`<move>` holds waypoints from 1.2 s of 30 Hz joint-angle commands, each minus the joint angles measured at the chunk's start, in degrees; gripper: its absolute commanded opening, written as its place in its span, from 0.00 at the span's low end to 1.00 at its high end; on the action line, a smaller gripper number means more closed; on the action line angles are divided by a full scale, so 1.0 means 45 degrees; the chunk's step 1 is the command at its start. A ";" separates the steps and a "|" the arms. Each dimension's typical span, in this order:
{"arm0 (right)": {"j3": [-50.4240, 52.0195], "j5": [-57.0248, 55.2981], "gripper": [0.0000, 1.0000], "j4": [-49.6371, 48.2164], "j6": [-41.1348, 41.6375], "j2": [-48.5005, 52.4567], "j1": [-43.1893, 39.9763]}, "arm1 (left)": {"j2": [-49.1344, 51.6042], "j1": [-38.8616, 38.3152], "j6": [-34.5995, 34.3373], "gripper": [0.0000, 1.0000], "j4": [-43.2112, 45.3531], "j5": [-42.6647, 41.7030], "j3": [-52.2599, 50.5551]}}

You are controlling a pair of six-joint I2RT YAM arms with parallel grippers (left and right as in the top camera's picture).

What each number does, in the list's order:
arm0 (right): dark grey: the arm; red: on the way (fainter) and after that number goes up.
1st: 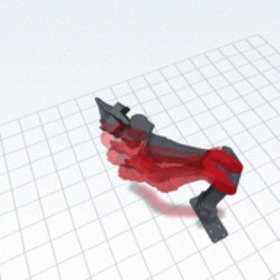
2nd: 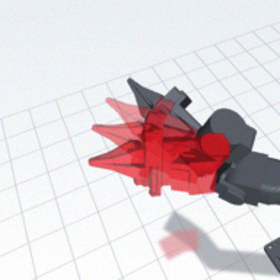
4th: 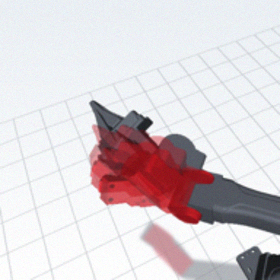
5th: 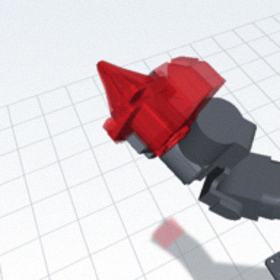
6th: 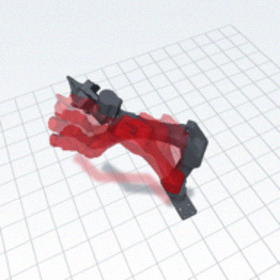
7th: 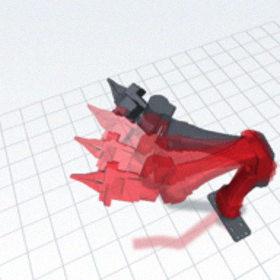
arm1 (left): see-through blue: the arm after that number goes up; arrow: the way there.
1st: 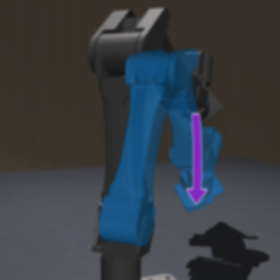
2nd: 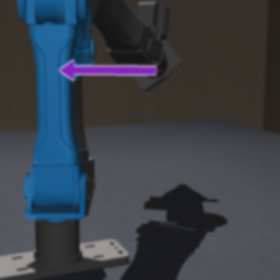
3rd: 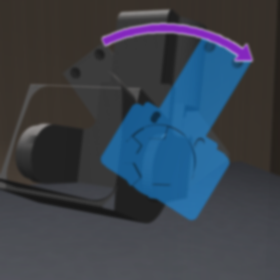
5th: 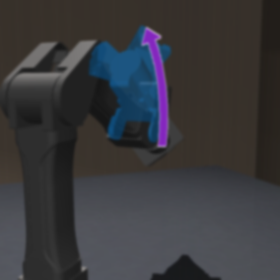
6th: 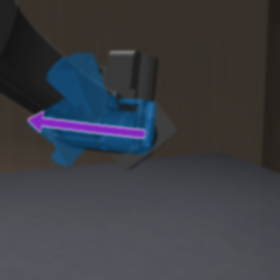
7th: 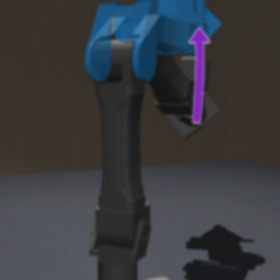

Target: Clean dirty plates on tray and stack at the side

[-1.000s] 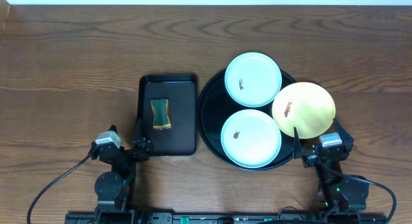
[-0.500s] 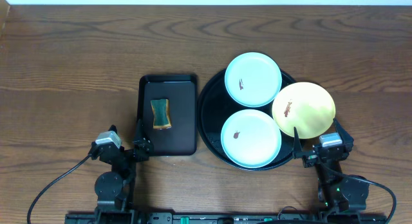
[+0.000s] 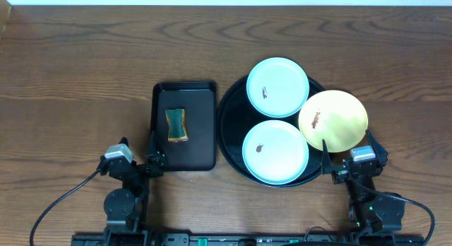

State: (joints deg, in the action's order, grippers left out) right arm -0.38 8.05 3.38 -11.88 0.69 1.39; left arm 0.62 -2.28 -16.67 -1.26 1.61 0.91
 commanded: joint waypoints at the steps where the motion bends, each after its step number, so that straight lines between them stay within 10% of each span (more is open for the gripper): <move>1: 0.0015 -0.0034 0.99 0.0053 0.0199 -0.0010 0.0044 | -0.0078 0.0053 0.0117 0.84 -0.0622 0.0117 -0.0151; 36: 0.0015 -0.0034 0.99 0.0053 0.0199 -0.0010 0.0044 | -0.0005 -0.0568 0.0117 0.84 -0.0622 0.0121 -0.0151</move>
State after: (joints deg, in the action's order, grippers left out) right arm -0.38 8.05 3.40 -11.86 0.69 1.39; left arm 0.62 -4.62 -16.67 -1.26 1.45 0.91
